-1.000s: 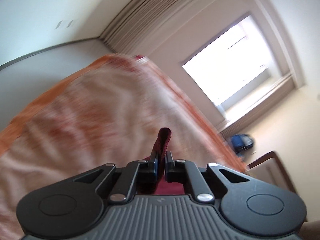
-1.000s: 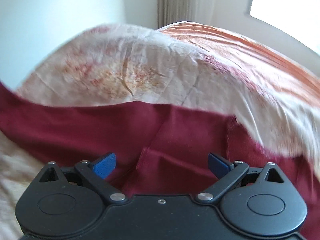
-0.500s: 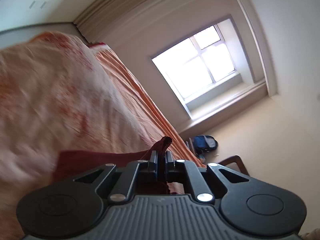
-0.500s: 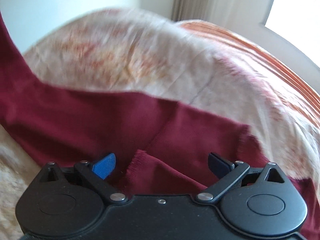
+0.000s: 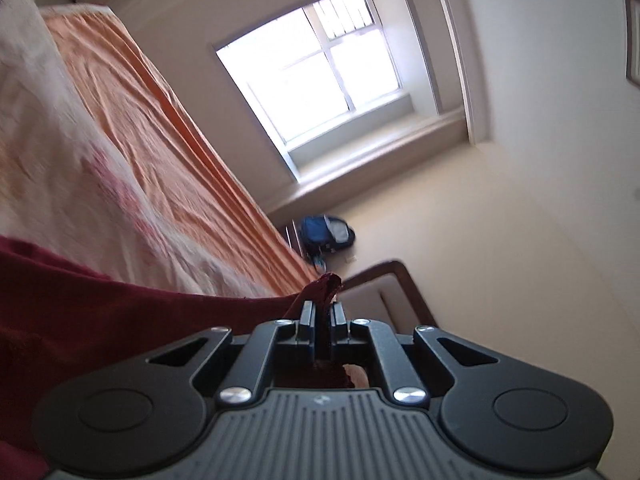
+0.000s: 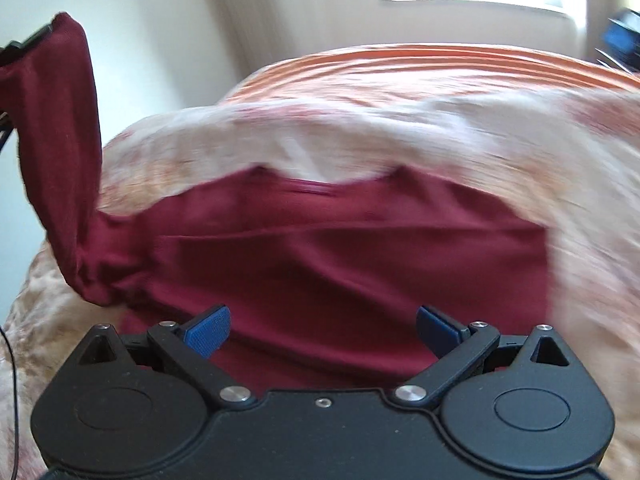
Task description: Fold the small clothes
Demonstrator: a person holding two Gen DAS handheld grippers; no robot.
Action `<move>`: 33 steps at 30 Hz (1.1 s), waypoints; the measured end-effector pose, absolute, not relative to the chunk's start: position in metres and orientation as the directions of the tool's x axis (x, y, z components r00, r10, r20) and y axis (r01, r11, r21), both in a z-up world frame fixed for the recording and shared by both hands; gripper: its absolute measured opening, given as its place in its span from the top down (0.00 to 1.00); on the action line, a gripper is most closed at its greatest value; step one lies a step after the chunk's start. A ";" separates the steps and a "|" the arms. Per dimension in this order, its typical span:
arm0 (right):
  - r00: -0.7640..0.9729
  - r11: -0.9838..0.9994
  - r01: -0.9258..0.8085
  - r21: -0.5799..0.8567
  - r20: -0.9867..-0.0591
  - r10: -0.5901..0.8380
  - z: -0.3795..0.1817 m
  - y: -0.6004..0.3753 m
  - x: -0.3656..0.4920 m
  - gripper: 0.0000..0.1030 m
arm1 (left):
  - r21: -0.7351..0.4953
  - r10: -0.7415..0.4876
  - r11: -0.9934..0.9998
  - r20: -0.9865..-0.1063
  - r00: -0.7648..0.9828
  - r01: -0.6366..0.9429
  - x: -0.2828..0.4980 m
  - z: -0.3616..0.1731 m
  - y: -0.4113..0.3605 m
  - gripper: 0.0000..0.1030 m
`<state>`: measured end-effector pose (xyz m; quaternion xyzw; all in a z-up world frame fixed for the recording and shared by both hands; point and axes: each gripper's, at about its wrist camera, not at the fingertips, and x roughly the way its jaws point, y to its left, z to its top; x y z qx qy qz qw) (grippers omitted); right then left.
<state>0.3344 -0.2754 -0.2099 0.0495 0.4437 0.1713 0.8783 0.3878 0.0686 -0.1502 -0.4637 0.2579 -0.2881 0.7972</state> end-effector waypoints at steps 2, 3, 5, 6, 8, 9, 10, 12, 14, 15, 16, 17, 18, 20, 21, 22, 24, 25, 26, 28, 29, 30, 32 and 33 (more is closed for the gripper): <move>0.561 0.953 -0.201 0.226 -0.771 0.301 -0.209 -0.320 0.323 0.03 | -0.889 -0.726 0.400 -0.157 0.670 0.224 0.400 -0.169 0.024 0.94; 0.567 0.960 -0.170 0.222 -0.775 0.280 -0.209 -0.343 0.318 0.03 | -0.892 -0.739 0.395 -0.167 0.653 0.219 0.405 -0.181 0.000 0.94; 0.575 0.971 -0.111 0.212 -0.783 0.237 -0.210 -0.385 0.308 0.03 | -0.880 -0.760 0.418 -0.203 0.617 0.226 0.414 -0.201 -0.048 0.94; 0.577 0.975 -0.084 0.208 -0.787 0.218 -0.211 -0.405 0.302 0.03 | -0.874 -0.769 0.430 -0.223 0.600 0.225 0.418 -0.212 -0.067 0.94; 0.580 0.978 -0.039 0.204 -0.792 0.189 -0.212 -0.442 0.290 0.03 | -0.829 -0.774 0.499 -0.296 0.559 0.252 0.422 -0.229 -0.112 0.94; 0.581 0.979 -0.023 0.202 -0.794 0.178 -0.212 -0.458 0.284 0.03 | -0.806 -0.773 0.532 -0.338 0.537 0.260 0.425 -0.239 -0.134 0.94; 0.580 0.980 -0.009 0.198 -0.797 0.167 -0.213 -0.471 0.278 0.03 | -0.774 -0.763 0.572 -0.382 0.521 0.271 0.426 -0.248 -0.154 0.94; 0.578 0.980 0.009 0.197 -0.801 0.156 -0.216 -0.494 0.271 0.03 | -0.701 -0.734 0.648 -0.471 0.490 0.296 0.424 -0.260 -0.189 0.94; 0.570 0.975 0.029 0.220 -0.805 0.165 -0.220 -0.513 0.264 0.03 | -0.587 -0.655 0.749 -0.589 0.473 0.307 0.424 -0.271 -0.217 0.94; 0.568 0.971 0.037 0.238 -0.804 0.175 -0.222 -0.522 0.260 0.03 | -0.532 -0.618 0.785 -0.634 0.465 0.317 0.424 -0.278 -0.229 0.93; 0.566 0.965 0.041 0.260 -0.802 0.191 -0.224 -0.528 0.258 0.03 | -0.487 -0.587 0.810 -0.667 0.459 0.327 0.423 -0.282 -0.238 0.85; 0.564 0.959 0.046 0.281 -0.799 0.207 -0.227 -0.532 0.258 0.03 | -0.464 -0.572 0.820 -0.687 0.448 0.335 0.418 -0.282 -0.246 0.64; 0.561 0.948 0.052 0.314 -0.795 0.232 -0.230 -0.536 0.259 0.03 | -0.460 -0.576 0.817 -0.693 0.434 0.349 0.415 -0.284 -0.251 0.53; 0.560 0.919 0.073 0.389 -0.778 0.285 -0.235 -0.539 0.266 0.03 | -0.475 -0.598 0.801 -0.675 0.433 0.365 0.403 -0.271 -0.250 0.34; 0.560 0.904 0.082 0.420 -0.769 0.307 -0.236 -0.538 0.271 0.03 | -0.492 -0.612 0.791 -0.662 0.433 0.365 0.400 -0.268 -0.246 0.34; 0.564 0.888 0.091 0.450 -0.759 0.327 -0.237 -0.537 0.277 0.03 | -0.505 -0.619 0.785 -0.654 0.434 0.359 0.397 -0.265 -0.241 0.33; 0.573 0.868 0.102 0.485 -0.742 0.347 -0.237 -0.532 0.288 0.03 | -0.514 -0.618 0.786 -0.637 0.460 0.343 0.389 -0.254 -0.220 0.29; 0.580 0.860 0.100 0.500 -0.732 0.358 -0.236 -0.528 0.294 0.03 | -0.506 -0.603 0.797 -0.634 0.485 0.329 0.384 -0.246 -0.204 0.27; 0.584 0.857 0.092 0.508 -0.724 0.366 -0.235 -0.522 0.299 0.03 | -0.496 -0.582 0.811 -0.632 0.512 0.310 0.377 -0.237 -0.187 0.23; 0.591 0.856 0.058 0.513 -0.709 0.385 -0.231 -0.509 0.310 0.03 | -0.453 -0.511 0.855 -0.650 0.562 0.254 0.371 -0.235 -0.144 0.21; 0.591 0.857 0.042 0.514 -0.704 0.394 -0.230 -0.501 0.316 0.02 | -0.422 -0.464 0.881 -0.672 0.577 0.216 0.371 -0.239 -0.124 0.21; 0.587 0.857 0.027 0.515 -0.702 0.403 -0.229 -0.491 0.322 0.02 | -0.394 -0.419 0.902 -0.699 0.579 0.177 0.371 -0.243 -0.105 0.21; 0.561 0.854 -0.013 0.520 -0.703 0.437 -0.233 -0.470 0.342 0.02 | -0.341 -0.336 0.934 -0.748 0.572 0.104 0.372 -0.254 -0.068 0.21; 0.545 0.855 -0.033 0.518 -0.707 0.450 -0.237 -0.459 0.350 0.03 | -0.322 -0.309 0.943 -0.763 0.567 0.079 0.372 -0.258 -0.053 0.21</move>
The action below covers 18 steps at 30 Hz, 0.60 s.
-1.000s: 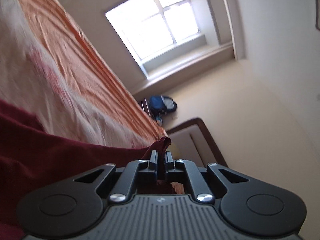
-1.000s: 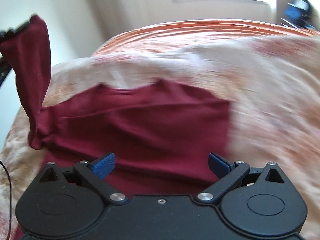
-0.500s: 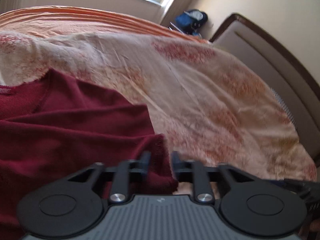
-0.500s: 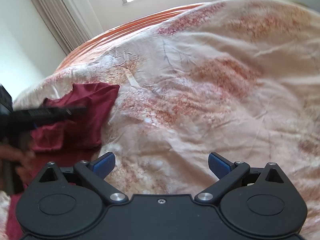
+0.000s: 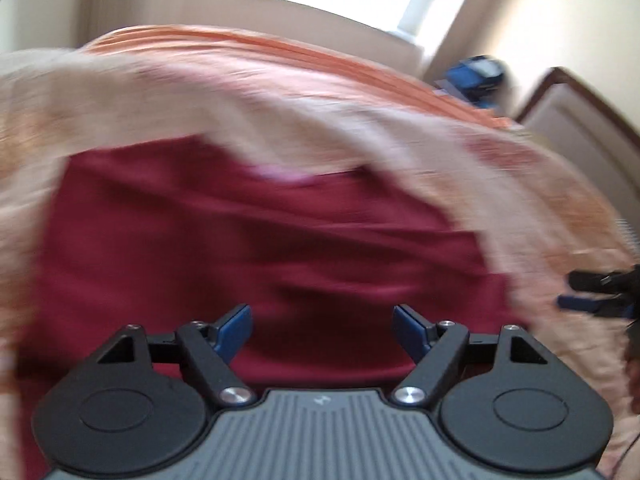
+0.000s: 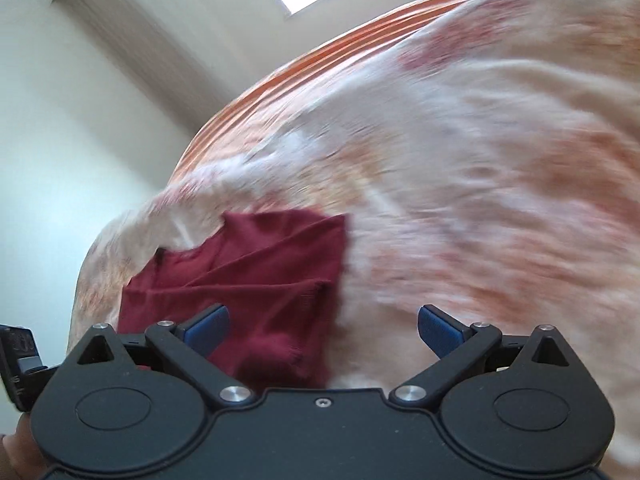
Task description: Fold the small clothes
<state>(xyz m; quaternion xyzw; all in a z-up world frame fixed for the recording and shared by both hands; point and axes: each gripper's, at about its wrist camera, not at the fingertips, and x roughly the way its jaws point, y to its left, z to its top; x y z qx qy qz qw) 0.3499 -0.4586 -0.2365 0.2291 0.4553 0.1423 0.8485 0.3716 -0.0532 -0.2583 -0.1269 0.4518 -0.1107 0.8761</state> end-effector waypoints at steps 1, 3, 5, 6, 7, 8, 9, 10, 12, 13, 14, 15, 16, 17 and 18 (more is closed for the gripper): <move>0.530 0.857 -0.049 0.513 -0.714 0.457 -0.242 -0.447 0.359 0.07 | -0.310 -0.288 0.949 -0.773 0.565 0.059 0.371 -0.261 -0.040 0.21; 0.498 0.851 -0.039 0.523 -0.729 0.470 -0.253 -0.432 0.369 0.30 | -0.300 -0.266 0.953 -0.781 0.565 0.034 0.367 -0.263 -0.020 0.21; 0.490 0.859 -0.040 0.510 -0.739 0.462 -0.256 -0.421 0.372 0.61 | -0.300 -0.264 0.953 -0.779 0.568 0.032 0.364 -0.264 -0.007 0.21; 0.494 0.869 -0.051 0.493 -0.743 0.451 -0.255 -0.415 0.371 0.61 | -0.297 -0.263 0.954 -0.781 0.567 0.034 0.364 -0.265 -0.004 0.21; 0.496 0.871 -0.059 0.488 -0.743 0.450 -0.255 -0.410 0.369 0.61 | -0.296 -0.263 0.955 -0.782 0.564 0.036 0.363 -0.266 -0.001 0.21; 0.491 0.870 -0.060 0.489 -0.744 0.452 -0.256 -0.407 0.369 0.61 | -0.297 -0.266 0.954 -0.783 0.562 0.038 0.361 -0.270 -0.001 0.21; 0.481 0.874 -0.056 0.483 -0.754 0.448 -0.257 -0.404 0.369 0.61 | -0.299 -0.269 0.953 -0.784 0.559 0.038 0.362 -0.272 0.000 0.21; 0.470 0.889 -0.046 0.455 -0.776 0.421 -0.260 -0.400 0.369 0.61 | -0.302 -0.271 0.953 -0.784 0.558 0.038 0.362 -0.275 0.001 0.21; 0.450 0.895 -0.016 0.446 -0.796 0.405 -0.263 -0.399 0.369 0.61 | -0.307 -0.278 0.951 -0.782 0.557 0.043 0.362 -0.278 0.004 0.21; 0.444 0.892 -0.007 0.453 -0.797 0.408 -0.263 -0.400 0.367 0.61 | -0.308 -0.281 0.950 -0.782 0.556 0.047 0.362 -0.278 0.004 0.21; 0.431 0.892 -0.010 0.453 -0.802 0.412 -0.263 -0.400 0.366 0.62 | -0.308 -0.283 0.950 -0.782 0.555 0.051 0.362 -0.279 0.003 0.21; 0.410 0.899 -0.024 0.436 -0.816 0.407 -0.263 -0.398 0.364 0.63 | -0.307 -0.284 0.950 -0.784 0.552 0.053 0.362 -0.280 0.003 0.21; 0.398 0.918 -0.038 0.395 -0.837 0.377 -0.263 -0.397 0.361 0.63 | -0.305 -0.284 0.951 -0.787 0.547 0.055 0.364 -0.281 0.003 0.20; 0.386 0.951 -0.057 0.304 -0.871 0.302 -0.264 -0.395 0.357 0.59 | -0.304 -0.285 0.951 -0.790 0.543 0.056 0.366 -0.283 0.002 0.20; 0.377 0.969 -0.075 0.236 -0.893 0.247 -0.265 -0.397 0.354 0.59 | -0.305 -0.287 0.951 -0.792 0.539 0.057 0.367 -0.284 0.002 0.20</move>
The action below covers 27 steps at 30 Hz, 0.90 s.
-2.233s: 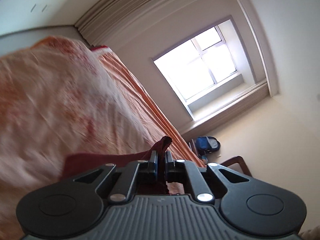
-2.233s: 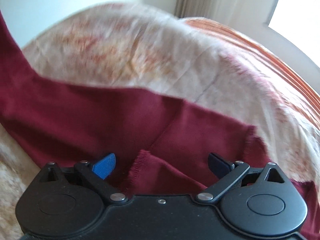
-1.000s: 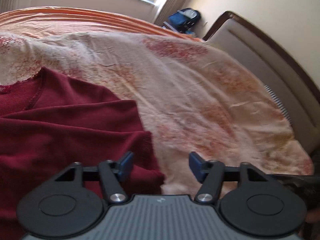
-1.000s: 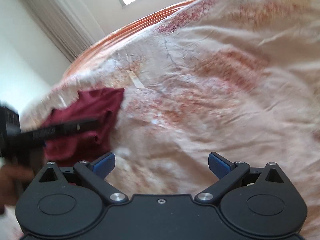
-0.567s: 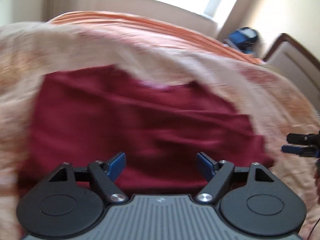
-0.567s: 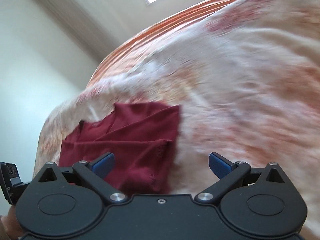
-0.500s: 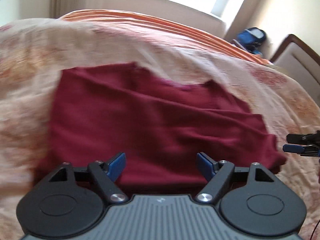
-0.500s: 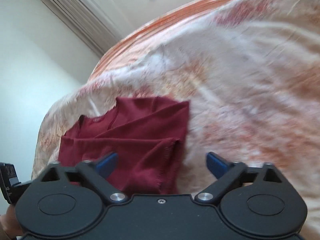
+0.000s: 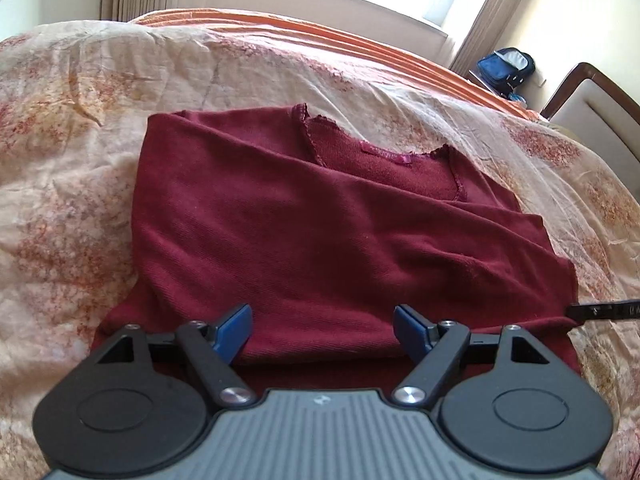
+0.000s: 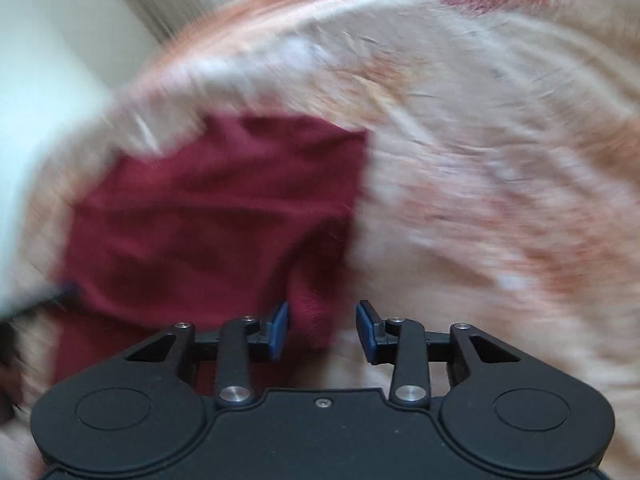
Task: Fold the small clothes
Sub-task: 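Grasp the sweater's hem edge with the right tool while the left tool grasps it too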
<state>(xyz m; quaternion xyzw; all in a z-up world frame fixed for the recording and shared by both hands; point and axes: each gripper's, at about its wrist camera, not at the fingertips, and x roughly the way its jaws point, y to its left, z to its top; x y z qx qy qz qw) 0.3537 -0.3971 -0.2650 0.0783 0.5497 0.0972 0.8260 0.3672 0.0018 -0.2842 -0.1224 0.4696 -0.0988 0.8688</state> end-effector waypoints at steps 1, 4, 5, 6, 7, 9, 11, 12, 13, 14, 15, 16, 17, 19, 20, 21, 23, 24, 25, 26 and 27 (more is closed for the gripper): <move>0.374 0.970 -0.062 0.236 -0.895 0.242 -0.265 -0.403 0.352 0.57 | -0.306 -0.288 0.950 -0.792 0.539 0.058 0.368 -0.284 0.002 0.20; 0.456 0.952 -0.031 0.306 -0.843 0.286 -0.248 -0.416 0.345 0.48 | -0.310 -0.292 0.949 -0.786 0.545 0.061 0.369 -0.282 0.003 0.20; 0.480 0.953 -0.050 0.299 -0.830 0.286 -0.241 -0.413 0.346 0.39 | -0.311 -0.291 0.949 -0.788 0.543 0.058 0.369 -0.282 0.004 0.19; 0.490 0.953 -0.065 0.295 -0.823 0.288 -0.238 -0.409 0.350 0.35 | -0.308 -0.289 0.950 -0.790 0.540 0.058 0.369 -0.283 0.004 0.19; 0.495 0.947 -0.084 0.312 -0.811 0.311 -0.238 -0.406 0.356 0.28 | -0.304 -0.287 0.951 -0.794 0.537 0.059 0.369 -0.284 0.004 0.19; 0.463 0.944 -0.102 0.313 -0.825 0.324 -0.247 -0.400 0.369 0.28 | -0.295 -0.283 0.953 -0.800 0.528 0.064 0.369 -0.285 0.004 0.19; 0.433 0.980 -0.090 0.179 -0.879 0.201 -0.256 -0.392 0.384 0.40 | -0.275 -0.268 0.959 -0.808 0.525 0.066 0.368 -0.283 0.006 0.19; 0.452 0.981 -0.097 0.169 -0.871 0.195 -0.253 -0.391 0.386 0.40 | -0.261 -0.255 0.963 -0.809 0.529 0.064 0.366 -0.282 0.009 0.19; 0.487 0.973 -0.114 0.201 -0.842 0.231 -0.245 -0.391 0.387 0.36 | -0.253 -0.242 0.966 -0.806 0.540 0.055 0.362 -0.281 0.013 0.19; 0.518 0.960 -0.136 0.247 -0.808 0.281 -0.235 -0.389 0.388 0.28 | -0.255 -0.236 0.966 -0.801 0.550 0.042 0.359 -0.280 0.019 0.19; 0.537 0.943 -0.167 0.287 -0.776 0.330 -0.226 -0.383 0.391 0.25 | -0.268 -0.236 0.963 -0.794 0.560 0.026 0.354 -0.280 0.026 0.19; 0.543 0.927 -0.197 0.319 -0.752 0.374 -0.220 -0.377 0.394 0.20 | -0.284 -0.238 0.959 -0.786 0.570 0.009 0.348 -0.279 0.033 0.19; 0.536 0.903 -0.238 0.358 -0.726 0.430 -0.214 -0.365 0.401 0.18 | -0.300 -0.244 0.954 -0.779 0.578 -0.001 0.343 -0.279 0.039 0.19; 0.482 0.846 -0.335 0.416 -0.695 0.533 -0.207 -0.332 0.418 0.18 | -0.329 -0.264 0.944 -0.765 0.587 -0.004 0.333 -0.277 0.048 0.18; 0.455 0.822 -0.379 0.425 -0.688 0.565 -0.203 -0.312 0.426 0.18 | -0.335 -0.267 0.942 -0.762 0.589 -0.006 0.329 -0.277 0.051 0.16; 0.420 0.794 -0.434 0.425 -0.684 0.596 -0.201 -0.287 0.437 0.18 | -0.338 -0.269 0.941 -0.761 0.591 -0.007 0.325 -0.278 0.055 0.15; 0.355 0.738 -0.523 0.426 -0.678 0.643 -0.197 -0.240 0.459 0.18 | -0.339 -0.260 0.941 -0.763 0.592 -0.023 0.320 -0.283 0.064 0.15; 0.316 0.703 -0.568 0.428 -0.676 0.666 -0.197 -0.213 0.470 0.19 | -0.342 -0.251 0.938 -0.767 0.591 -0.046 0.318 -0.286 0.070 0.15; 0.282 0.674 -0.604 0.425 -0.677 0.680 -0.196 -0.188 0.479 0.20 | -0.370 -0.258 0.926 -0.759 0.597 -0.070 0.315 -0.288 0.077 0.15; 0.245 0.643 -0.641 0.418 -0.683 0.688 -0.198 -0.164 0.489 0.26 | -0.417 -0.283 0.905 -0.740 0.610 -0.085 0.313 -0.289 0.085 0.15; 0.199 0.606 -0.680 0.412 -0.693 0.693 -0.200 -0.136 0.499 0.29 | -0.460 -0.305 0.882 -0.719 0.624 -0.099 0.312 -0.290 0.092 0.15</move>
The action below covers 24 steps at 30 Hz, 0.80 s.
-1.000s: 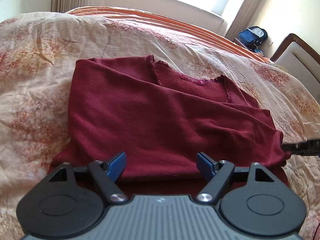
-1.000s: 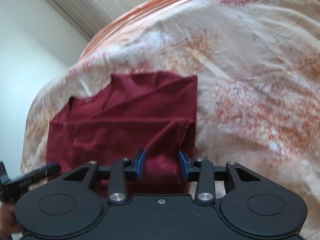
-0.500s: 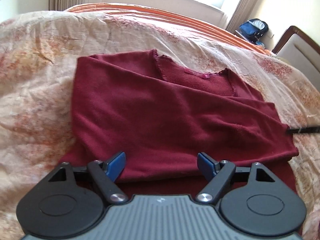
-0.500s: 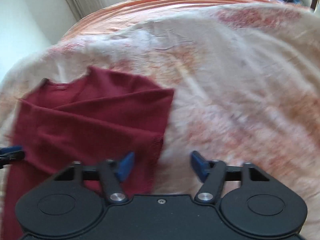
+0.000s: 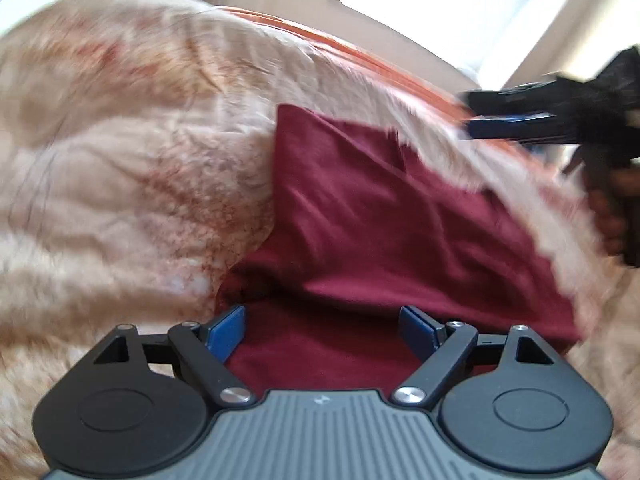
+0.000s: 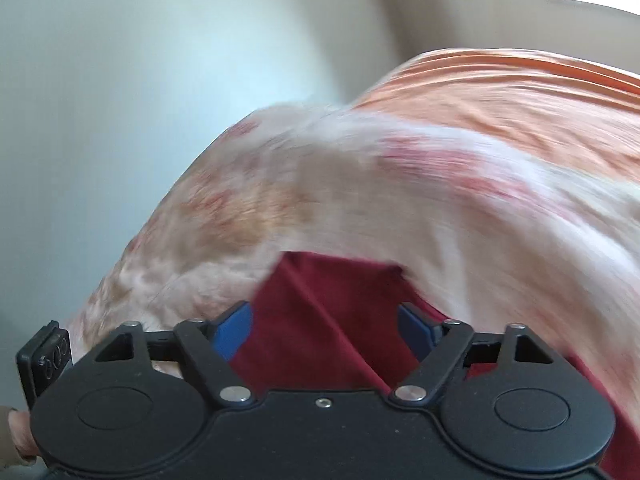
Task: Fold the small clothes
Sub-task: 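Grasp the sweater's hem edge with the right tool while the left tool grasps it too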
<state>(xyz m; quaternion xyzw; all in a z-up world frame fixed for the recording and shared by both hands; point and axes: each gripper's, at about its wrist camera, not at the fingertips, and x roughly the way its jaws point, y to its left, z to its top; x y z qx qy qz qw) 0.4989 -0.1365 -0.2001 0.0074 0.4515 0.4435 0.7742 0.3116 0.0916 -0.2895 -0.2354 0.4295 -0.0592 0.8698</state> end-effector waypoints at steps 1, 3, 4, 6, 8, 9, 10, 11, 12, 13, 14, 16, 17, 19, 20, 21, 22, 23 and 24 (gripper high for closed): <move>0.168 0.584 -0.701 0.410 -0.700 0.694 -0.202 -0.117 0.504 0.36 | -0.505 -0.329 0.856 -0.696 0.638 -0.109 0.311 -0.290 0.098 0.15; 0.093 0.542 -0.729 0.419 -0.724 0.684 -0.212 -0.078 0.521 0.50 | -0.599 -0.386 0.791 -0.647 0.658 -0.125 0.313 -0.294 0.108 0.15; 0.061 0.525 -0.743 0.414 -0.740 0.670 -0.216 -0.060 0.528 0.53 | -0.636 -0.407 0.760 -0.626 0.665 -0.134 0.315 -0.296 0.113 0.15; 0.025 0.506 -0.767 0.394 -0.770 0.637 -0.223 -0.033 0.536 0.53 | -0.674 -0.422 0.724 -0.604 0.676 -0.150 0.320 -0.301 0.120 0.16; 0.002 0.493 -0.784 0.377 -0.793 0.610 -0.228 -0.022 0.538 0.57 | -0.642 -0.392 0.747 -0.634 0.667 -0.171 0.325 -0.305 0.122 0.23; -0.007 0.489 -0.791 0.367 -0.805 0.593 -0.231 -0.015 0.540 0.58 | -0.628 -0.379 0.756 -0.651 0.658 -0.186 0.327 -0.308 0.122 0.26; -0.014 0.486 -0.796 0.360 -0.815 0.579 -0.233 -0.009 0.541 0.58 | -0.630 -0.380 0.750 -0.660 0.648 -0.203 0.330 -0.312 0.124 0.28; -0.020 0.484 -0.799 0.356 -0.821 0.570 -0.234 -0.004 0.542 0.58 | -0.640 -0.385 0.738 -0.660 0.646 -0.214 0.331 -0.315 0.126 0.28; -0.025 0.484 -0.802 0.350 -0.829 0.558 -0.237 0.001 0.543 0.58 | -0.652 -0.390 0.724 -0.654 0.648 -0.223 0.331 -0.317 0.127 0.27; -0.034 0.481 -0.805 0.347 -0.837 0.547 -0.240 0.006 0.544 0.58 | -0.664 -0.396 0.711 -0.649 0.649 -0.230 0.332 -0.319 0.129 0.27; -0.043 0.476 -0.809 0.344 -0.843 0.535 -0.243 0.010 0.544 0.60 | -0.675 -0.401 0.698 -0.644 0.651 -0.239 0.331 -0.320 0.130 0.27; -0.057 0.470 -0.818 0.333 -0.859 0.509 -0.249 0.018 0.545 0.64 | -0.698 -0.414 0.672 -0.631 0.656 -0.247 0.330 -0.322 0.133 0.29; -0.065 0.468 -0.820 0.331 -0.865 0.497 -0.252 0.022 0.546 0.71 | -0.702 -0.418 0.668 -0.627 0.658 -0.246 0.329 -0.323 0.134 0.30; -0.104 0.465 -0.809 0.359 -0.866 0.488 -0.260 0.027 0.548 0.83 | -0.698 -0.416 0.670 -0.634 0.652 -0.251 0.330 -0.325 0.135 0.37; -0.120 0.464 -0.803 0.374 -0.864 0.489 -0.263 0.028 0.548 0.91 | -0.691 -0.411 0.675 -0.643 0.646 -0.259 0.332 -0.326 0.136 0.43; -0.123 0.468 -0.799 0.377 -0.865 0.487 -0.265 0.028 0.549 0.92 | -0.679 -0.402 0.684 -0.655 0.639 -0.267 0.332 -0.326 0.136 0.47; -0.124 0.474 -0.794 0.381 -0.865 0.486 -0.267 0.027 0.550 0.93 | -0.660 -0.388 0.700 -0.672 0.630 -0.273 0.333 -0.326 0.135 0.58; -0.127 0.480 -0.786 0.389 -0.862 0.491 -0.268 0.025 0.551 0.93 | -0.636 -0.367 0.716 -0.693 0.620 -0.288 0.334 -0.326 0.134 0.68; -0.130 0.486 -0.778 0.399 -0.858 0.497 -0.268 0.023 0.553 0.93 | -0.630 -0.360 0.716 -0.702 0.615 -0.300 0.334 -0.326 0.135 0.68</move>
